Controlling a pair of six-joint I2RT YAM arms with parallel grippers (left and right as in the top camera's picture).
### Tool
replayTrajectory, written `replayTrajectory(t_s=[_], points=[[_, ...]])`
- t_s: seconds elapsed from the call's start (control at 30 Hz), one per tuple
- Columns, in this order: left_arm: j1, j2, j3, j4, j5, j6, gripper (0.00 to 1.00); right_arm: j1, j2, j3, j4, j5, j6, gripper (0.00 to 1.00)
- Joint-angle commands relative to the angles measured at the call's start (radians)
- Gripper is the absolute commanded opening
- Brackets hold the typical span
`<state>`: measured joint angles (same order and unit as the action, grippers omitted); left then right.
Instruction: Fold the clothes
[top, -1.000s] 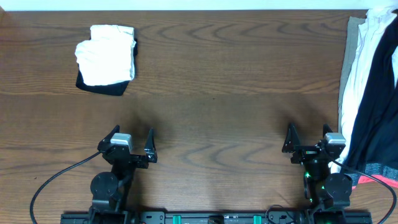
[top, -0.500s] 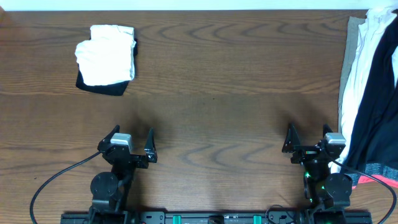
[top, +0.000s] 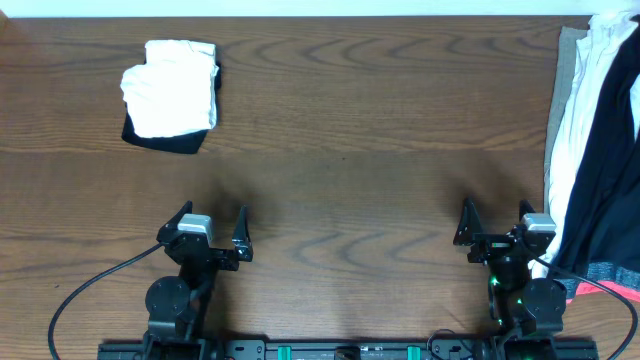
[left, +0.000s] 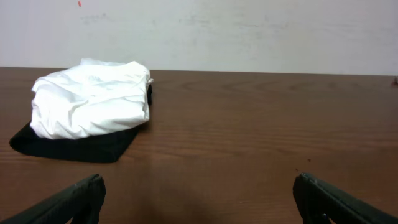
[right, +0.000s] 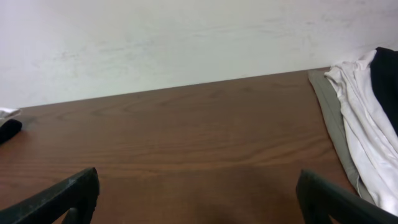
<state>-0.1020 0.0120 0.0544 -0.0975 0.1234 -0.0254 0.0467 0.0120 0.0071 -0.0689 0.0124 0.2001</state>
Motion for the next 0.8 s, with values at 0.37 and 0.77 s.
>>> replayTrajectory(t_s=[0.37, 0.77], points=[[-0.006, -0.008, -0.031, -0.006, -0.005, 0.006, 0.98, 0.005, -0.006, 0.000, 0.061, -0.079, 0.006, 0.99], [-0.006, -0.008, -0.031, -0.006, -0.005, 0.006, 0.98, 0.005, 0.037, 0.366, -0.218, -0.053, -0.002, 0.99]])
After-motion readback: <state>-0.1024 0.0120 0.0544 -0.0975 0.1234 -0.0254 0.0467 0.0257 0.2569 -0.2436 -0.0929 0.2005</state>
